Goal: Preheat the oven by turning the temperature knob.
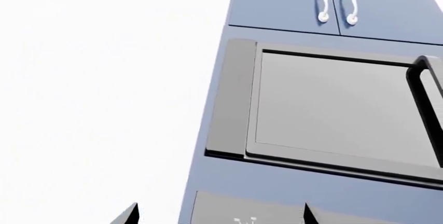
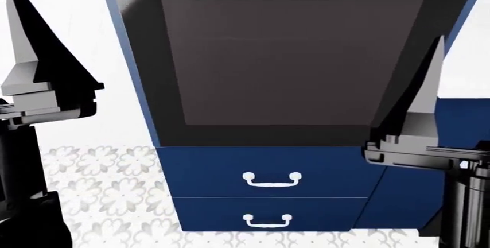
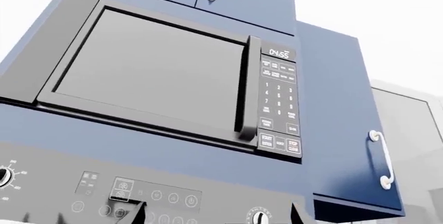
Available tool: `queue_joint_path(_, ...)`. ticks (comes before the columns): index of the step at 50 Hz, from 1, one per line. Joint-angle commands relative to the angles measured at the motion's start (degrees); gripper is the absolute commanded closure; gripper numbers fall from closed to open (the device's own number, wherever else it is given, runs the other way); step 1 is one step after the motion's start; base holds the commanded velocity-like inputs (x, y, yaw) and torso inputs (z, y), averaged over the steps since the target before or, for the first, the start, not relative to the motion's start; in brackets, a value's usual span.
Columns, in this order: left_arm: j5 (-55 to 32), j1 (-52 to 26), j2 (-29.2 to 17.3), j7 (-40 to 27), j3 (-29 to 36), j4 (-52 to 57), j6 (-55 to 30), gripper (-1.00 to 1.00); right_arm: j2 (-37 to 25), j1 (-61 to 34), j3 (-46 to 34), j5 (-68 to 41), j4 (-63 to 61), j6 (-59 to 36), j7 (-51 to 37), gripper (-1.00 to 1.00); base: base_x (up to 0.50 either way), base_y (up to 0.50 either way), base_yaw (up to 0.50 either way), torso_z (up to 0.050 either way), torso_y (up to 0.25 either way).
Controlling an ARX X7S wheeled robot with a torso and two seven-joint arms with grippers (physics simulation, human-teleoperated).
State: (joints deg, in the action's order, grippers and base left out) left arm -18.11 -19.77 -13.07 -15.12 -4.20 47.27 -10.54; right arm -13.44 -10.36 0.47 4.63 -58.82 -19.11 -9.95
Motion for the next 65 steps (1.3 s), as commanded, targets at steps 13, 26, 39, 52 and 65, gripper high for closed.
queue_joint_path(13,-6.7,0.5,-2.7,-0.3,-1.3,5.2,-3.6,-1.0,0.1,0.8,-1.4,1.4,-0.1,-0.7,0.7,-1.0,0.0,0.0,0.0,0.005,0.0)
queue_joint_path(26,-7.0,0.3,-3.4,-0.7,-0.9,5.0,-3.8,-1.0,-0.3,1.0,-1.9,1.9,0.4,-0.9,0.7,-1.0,0.0,0.0,0.0,0.05,0.001)
queue_joint_path(39,-5.9,-1.2,-3.7,-4.3,-0.7,5.1,-7.5,-1.0,-0.4,0.6,-2.2,3.8,0.2,-0.6,-0.2,-1.0,0.0,0.0,0.0,0.048,0.001)
queue_joint_path(52,-4.7,-0.1,-4.1,-3.8,1.1,6.2,-5.8,-1.0,-0.2,0.7,-1.1,0.2,-0.2,-1.0,0.7,-1.0,0.29,0.0,0.0,0.001,0.0)
queue_joint_path(65,-5.4,-0.1,-4.7,-4.3,1.1,6.8,-5.9,-1.0,-0.3,1.0,-1.2,0.4,-0.4,-0.3,0.7,-1.0,0.46,0.0,0.0,0.0,0.0)
